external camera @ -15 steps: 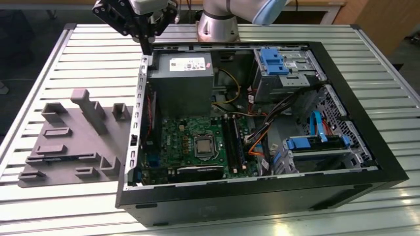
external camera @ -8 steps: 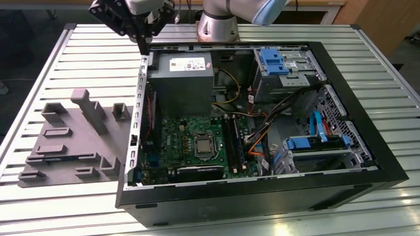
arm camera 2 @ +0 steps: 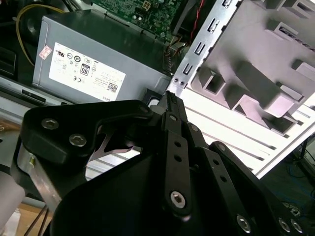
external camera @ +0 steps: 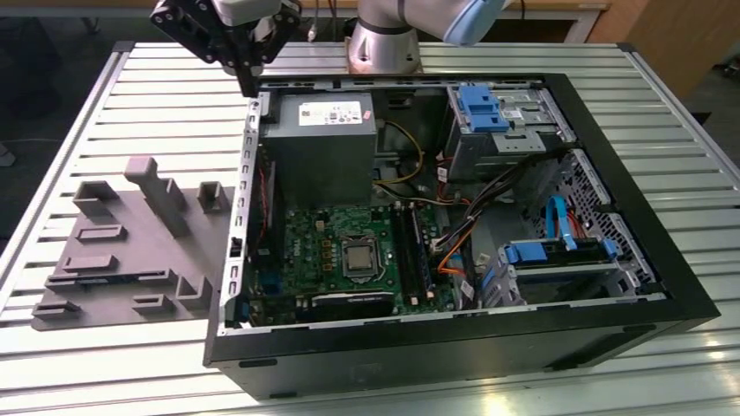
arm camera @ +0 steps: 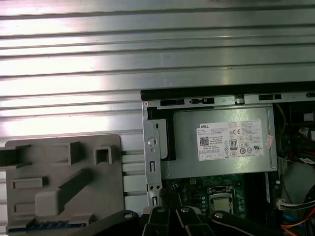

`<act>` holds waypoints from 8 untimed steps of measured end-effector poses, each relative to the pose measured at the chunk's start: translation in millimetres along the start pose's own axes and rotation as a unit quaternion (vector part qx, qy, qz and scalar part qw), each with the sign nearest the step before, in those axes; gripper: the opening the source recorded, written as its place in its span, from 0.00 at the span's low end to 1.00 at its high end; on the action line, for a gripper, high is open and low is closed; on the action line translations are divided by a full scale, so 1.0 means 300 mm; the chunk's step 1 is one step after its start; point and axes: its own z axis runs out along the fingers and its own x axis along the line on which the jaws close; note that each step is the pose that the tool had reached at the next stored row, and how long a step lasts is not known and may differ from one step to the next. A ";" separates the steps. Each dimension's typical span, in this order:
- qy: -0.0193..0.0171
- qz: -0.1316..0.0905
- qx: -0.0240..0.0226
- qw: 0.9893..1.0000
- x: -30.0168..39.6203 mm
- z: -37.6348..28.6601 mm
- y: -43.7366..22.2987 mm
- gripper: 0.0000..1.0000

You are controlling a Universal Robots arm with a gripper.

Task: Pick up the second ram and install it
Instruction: 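Reach for the second ram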

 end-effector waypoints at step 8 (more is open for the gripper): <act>0.000 0.000 0.000 1.000 0.018 -0.001 -0.001 0.11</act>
